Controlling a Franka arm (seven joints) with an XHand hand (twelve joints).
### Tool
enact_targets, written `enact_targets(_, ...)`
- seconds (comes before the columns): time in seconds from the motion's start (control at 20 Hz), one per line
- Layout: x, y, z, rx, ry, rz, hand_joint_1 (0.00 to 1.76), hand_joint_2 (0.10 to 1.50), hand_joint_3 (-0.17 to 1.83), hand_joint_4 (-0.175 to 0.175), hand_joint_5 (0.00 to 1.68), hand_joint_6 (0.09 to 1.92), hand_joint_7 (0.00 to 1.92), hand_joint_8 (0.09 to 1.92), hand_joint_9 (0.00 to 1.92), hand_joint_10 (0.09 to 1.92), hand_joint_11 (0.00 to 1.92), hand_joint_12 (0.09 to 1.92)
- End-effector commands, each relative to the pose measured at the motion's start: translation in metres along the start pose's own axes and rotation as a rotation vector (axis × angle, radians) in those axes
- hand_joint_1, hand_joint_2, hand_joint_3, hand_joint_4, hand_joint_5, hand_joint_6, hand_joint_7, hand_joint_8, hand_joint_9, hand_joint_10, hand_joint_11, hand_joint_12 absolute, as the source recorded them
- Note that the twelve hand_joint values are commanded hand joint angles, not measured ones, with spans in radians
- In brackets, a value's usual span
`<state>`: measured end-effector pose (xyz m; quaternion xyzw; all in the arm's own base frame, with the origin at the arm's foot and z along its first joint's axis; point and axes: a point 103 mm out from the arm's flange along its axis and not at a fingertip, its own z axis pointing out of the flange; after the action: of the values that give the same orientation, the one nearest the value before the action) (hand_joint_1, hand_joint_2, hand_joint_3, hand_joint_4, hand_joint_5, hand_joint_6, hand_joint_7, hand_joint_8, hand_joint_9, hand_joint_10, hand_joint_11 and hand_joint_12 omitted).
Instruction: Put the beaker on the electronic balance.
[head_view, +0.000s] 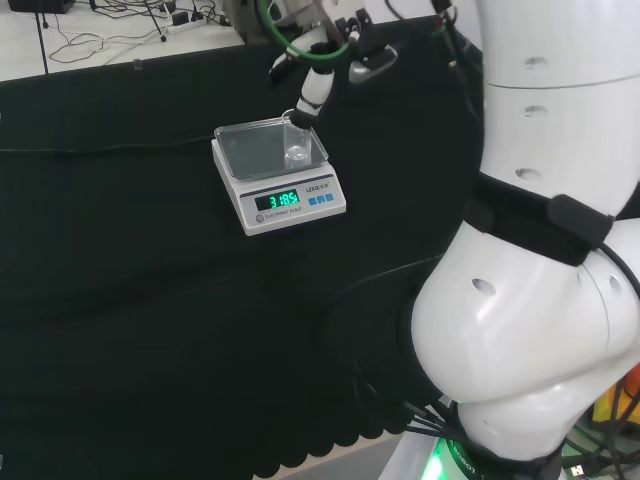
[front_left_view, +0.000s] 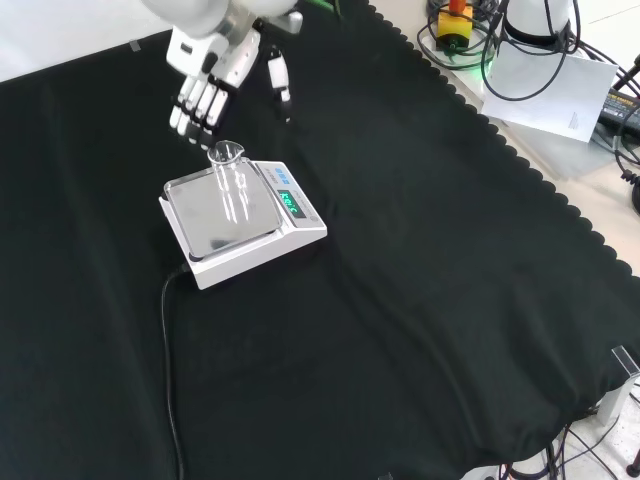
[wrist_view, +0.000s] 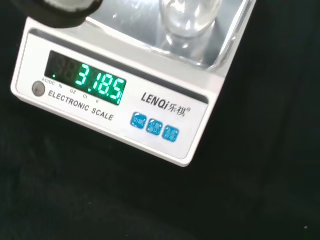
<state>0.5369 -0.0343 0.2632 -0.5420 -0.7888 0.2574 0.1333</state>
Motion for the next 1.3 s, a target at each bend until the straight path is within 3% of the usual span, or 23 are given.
enact_targets(0.05,-0.022,-0.053,-0.006,-0.103,-0.017,0.053,0.69,0.79,-0.08,-0.002,0.14,0.09,0.02,0.09,0.0,0.09,0.0,0.09)
enact_targets(0.3,-0.037,-0.093,0.005,-0.137,0.001,0.095,0.66,0.84,-0.05,-0.02,0.24,0.09,0.16,0.09,0.08,0.09,0.0,0.09)
enact_targets(0.45,-0.043,-0.111,0.011,-0.137,0.006,0.133,0.66,0.86,-0.04,-0.029,0.32,0.09,0.18,0.29,0.03,0.56,0.0,0.23)
enact_targets(0.65,-0.049,-0.132,0.015,-0.142,0.03,0.167,0.65,0.87,-0.03,-0.035,0.37,0.09,0.15,0.47,0.0,0.78,0.0,0.43)
enact_targets(1.3,-0.039,-0.167,0.018,-0.159,0.05,0.23,0.65,0.9,-0.03,-0.045,0.44,0.09,0.18,0.59,0.05,0.86,0.0,0.7)
